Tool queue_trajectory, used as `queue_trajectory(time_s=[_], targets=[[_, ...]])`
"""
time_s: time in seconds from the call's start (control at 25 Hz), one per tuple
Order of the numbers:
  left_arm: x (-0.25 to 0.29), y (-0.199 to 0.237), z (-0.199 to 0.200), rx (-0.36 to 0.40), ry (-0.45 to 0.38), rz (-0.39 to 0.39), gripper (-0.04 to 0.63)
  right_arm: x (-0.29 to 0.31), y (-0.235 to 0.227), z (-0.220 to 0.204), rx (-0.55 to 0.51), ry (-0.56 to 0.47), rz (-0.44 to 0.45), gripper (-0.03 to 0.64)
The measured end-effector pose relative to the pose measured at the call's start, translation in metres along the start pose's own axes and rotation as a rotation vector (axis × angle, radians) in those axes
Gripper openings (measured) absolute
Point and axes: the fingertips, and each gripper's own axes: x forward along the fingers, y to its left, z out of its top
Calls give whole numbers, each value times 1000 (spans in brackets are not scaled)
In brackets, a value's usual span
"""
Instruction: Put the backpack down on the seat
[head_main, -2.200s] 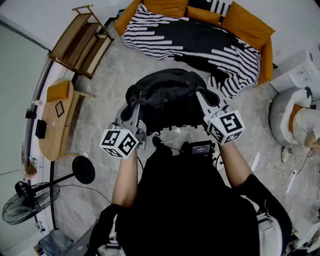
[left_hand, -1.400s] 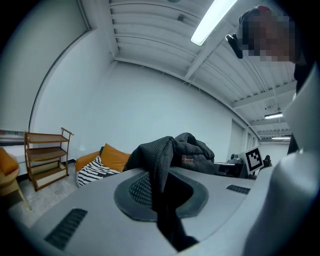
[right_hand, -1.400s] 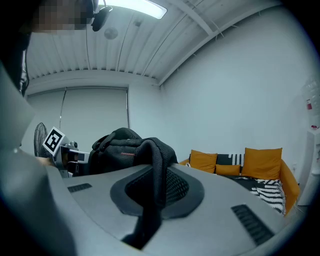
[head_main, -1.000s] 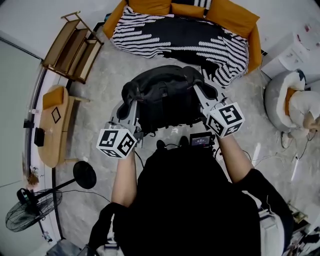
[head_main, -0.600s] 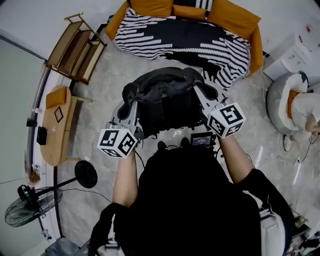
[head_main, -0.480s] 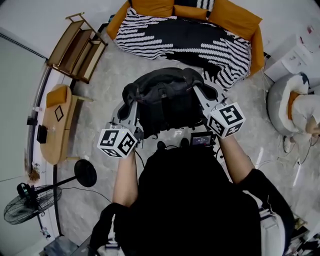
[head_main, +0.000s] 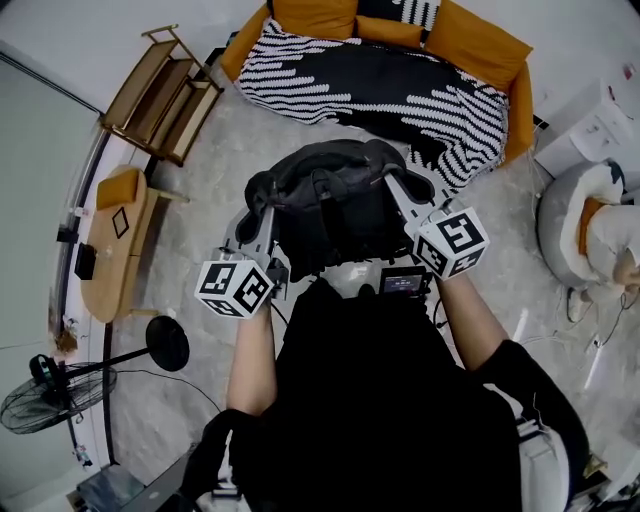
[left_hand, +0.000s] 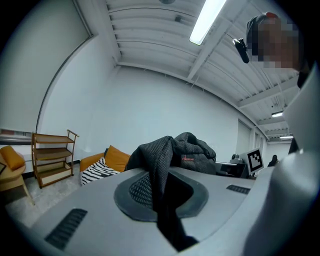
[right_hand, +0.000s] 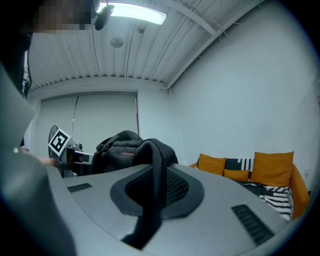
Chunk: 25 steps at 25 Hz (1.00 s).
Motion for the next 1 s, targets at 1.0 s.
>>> queue_trajectory(time_s=[1.0], targets=[[135,103,48,-13,-5,-59,32,143,-83,23,-5,32,24,44]])
